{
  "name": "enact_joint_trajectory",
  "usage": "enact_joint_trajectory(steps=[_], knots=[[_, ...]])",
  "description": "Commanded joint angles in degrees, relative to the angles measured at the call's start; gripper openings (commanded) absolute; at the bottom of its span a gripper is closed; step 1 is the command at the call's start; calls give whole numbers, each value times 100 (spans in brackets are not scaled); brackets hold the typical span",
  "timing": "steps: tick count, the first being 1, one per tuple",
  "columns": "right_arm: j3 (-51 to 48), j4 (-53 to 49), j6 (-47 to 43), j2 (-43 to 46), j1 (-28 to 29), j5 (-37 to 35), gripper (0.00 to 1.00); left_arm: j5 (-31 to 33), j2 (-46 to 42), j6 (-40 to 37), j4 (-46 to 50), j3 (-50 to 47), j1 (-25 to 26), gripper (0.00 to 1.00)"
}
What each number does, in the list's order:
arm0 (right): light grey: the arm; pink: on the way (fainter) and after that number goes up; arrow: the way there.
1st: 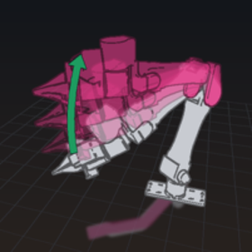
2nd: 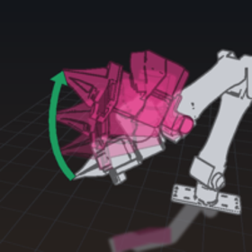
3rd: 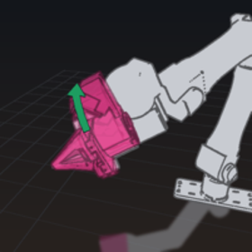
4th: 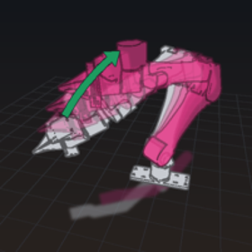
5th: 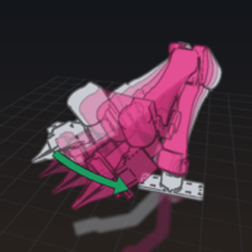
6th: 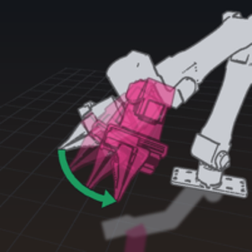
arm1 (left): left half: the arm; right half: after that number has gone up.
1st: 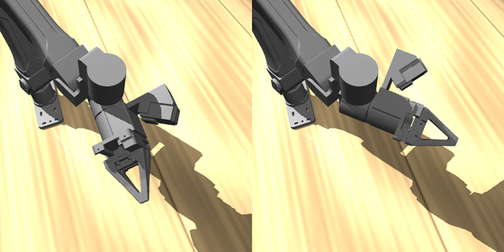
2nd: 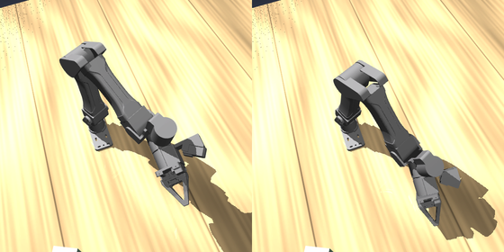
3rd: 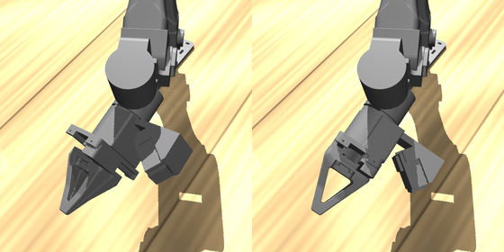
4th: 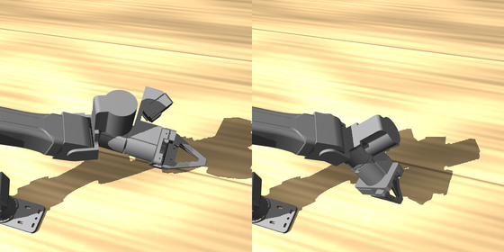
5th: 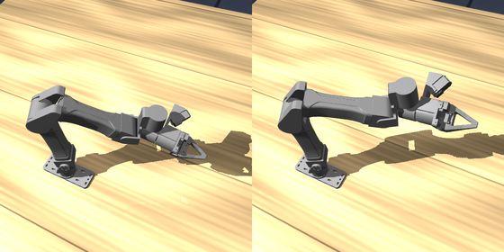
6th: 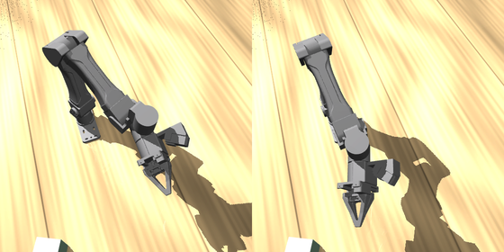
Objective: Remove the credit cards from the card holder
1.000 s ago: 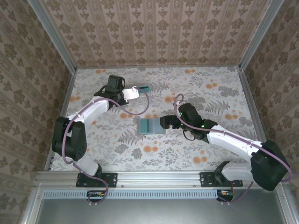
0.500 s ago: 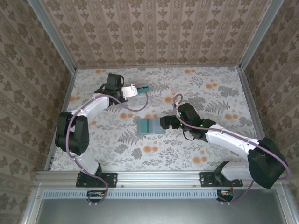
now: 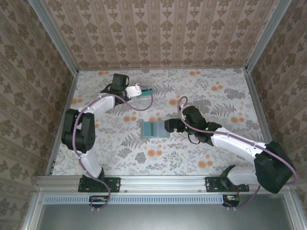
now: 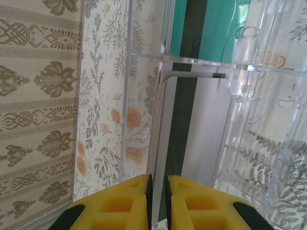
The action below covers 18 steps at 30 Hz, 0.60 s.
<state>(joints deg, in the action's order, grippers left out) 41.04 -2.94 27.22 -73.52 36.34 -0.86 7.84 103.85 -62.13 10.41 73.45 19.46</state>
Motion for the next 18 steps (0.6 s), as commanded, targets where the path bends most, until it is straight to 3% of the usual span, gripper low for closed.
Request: enact_joint_trajectory(steps=[1,7,10,12,15,18], knots=[[1,65,64,-56,-39,34,100,15,-56,192,6,206,-55,17],[7,74,61,-65,-43,73,100,-252,-768,495,15,-109,-46,19],[17,73,28,-66,-47,96,100,-369,-1290,1031,-86,-345,-32,29],[12,89,-33,-66,-40,190,100,-423,-1622,1599,-93,-466,-26,51],[-6,197,-91,-87,-30,360,99,-477,-2091,2863,265,-425,-17,56],[40,252,-154,-186,20,466,92,-498,-2441,4168,803,-381,-13,65]])
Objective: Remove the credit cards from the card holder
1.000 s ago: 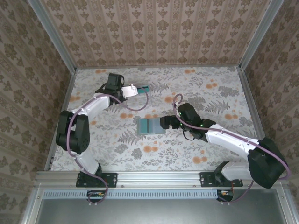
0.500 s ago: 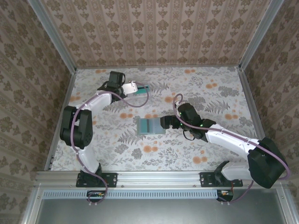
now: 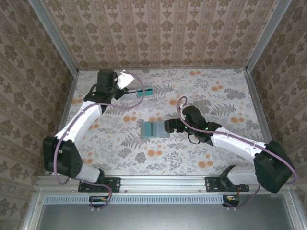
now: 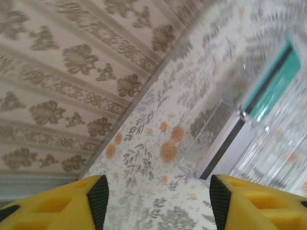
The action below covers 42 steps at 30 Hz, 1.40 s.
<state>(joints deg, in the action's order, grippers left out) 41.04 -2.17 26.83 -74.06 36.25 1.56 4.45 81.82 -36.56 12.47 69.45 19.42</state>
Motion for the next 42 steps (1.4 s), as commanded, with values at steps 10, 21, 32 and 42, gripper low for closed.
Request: enact_joint_trajectory(steps=[10,21,32,42], knots=[[758,-190,-265,-1183,408,307,45,-1099,-1016,5727,1601,-852,-116,69],[1359,-894,-212,-2155,545,-391,14,-1702,-1299,7777,164,-2929,631,59],[1111,-923,-209,-2213,370,-829,14,-1876,-206,8259,-672,-2947,1517,53],[1064,-692,-234,-2584,356,-603,14,-2021,364,8364,-976,-2832,1661,50]])
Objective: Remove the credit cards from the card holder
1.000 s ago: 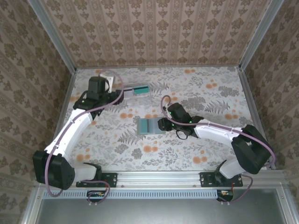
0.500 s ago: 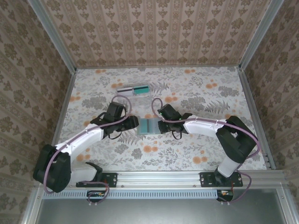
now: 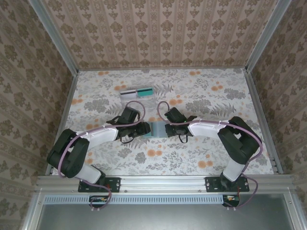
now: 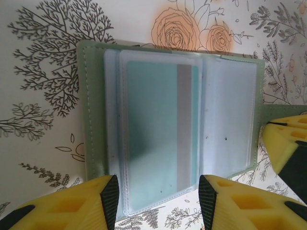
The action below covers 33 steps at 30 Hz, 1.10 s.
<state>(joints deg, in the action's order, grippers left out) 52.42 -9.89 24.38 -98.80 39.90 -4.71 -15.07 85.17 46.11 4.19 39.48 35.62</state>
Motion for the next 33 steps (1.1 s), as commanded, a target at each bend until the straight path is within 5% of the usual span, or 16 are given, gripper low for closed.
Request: enact_joint_trajectory(steps=[1,23,33], knots=[[-70,84,20,-144,-9,39,15,-45,49,93,-126,173,42,50],[-70,154,44,-257,-9,175,14,174,450,-68,242,405,156,50],[-63,198,80,-311,-9,269,14,-600,469,133,-694,297,215,53]])
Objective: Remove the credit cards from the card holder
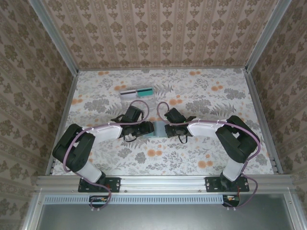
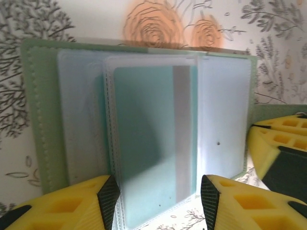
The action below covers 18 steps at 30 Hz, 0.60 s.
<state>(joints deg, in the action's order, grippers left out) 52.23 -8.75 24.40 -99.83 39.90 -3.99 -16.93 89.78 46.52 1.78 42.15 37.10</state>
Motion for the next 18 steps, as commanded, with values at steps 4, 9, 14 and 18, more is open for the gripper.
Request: enact_joint_trajectory(steps=[4,9,14,18], knots=[[-51,89,86,-210,-9,206,14,-594,-32,111,-661,5,69,54],[-48,91,87,-213,-9,214,14,-781,-34,190,-925,-16,99,55],[-54,84,91,-186,-9,175,14,-825,-90,172,-956,103,189,55],[-117,113,164,-101,-65,125,14,-908,-57,88,-968,290,339,56]])
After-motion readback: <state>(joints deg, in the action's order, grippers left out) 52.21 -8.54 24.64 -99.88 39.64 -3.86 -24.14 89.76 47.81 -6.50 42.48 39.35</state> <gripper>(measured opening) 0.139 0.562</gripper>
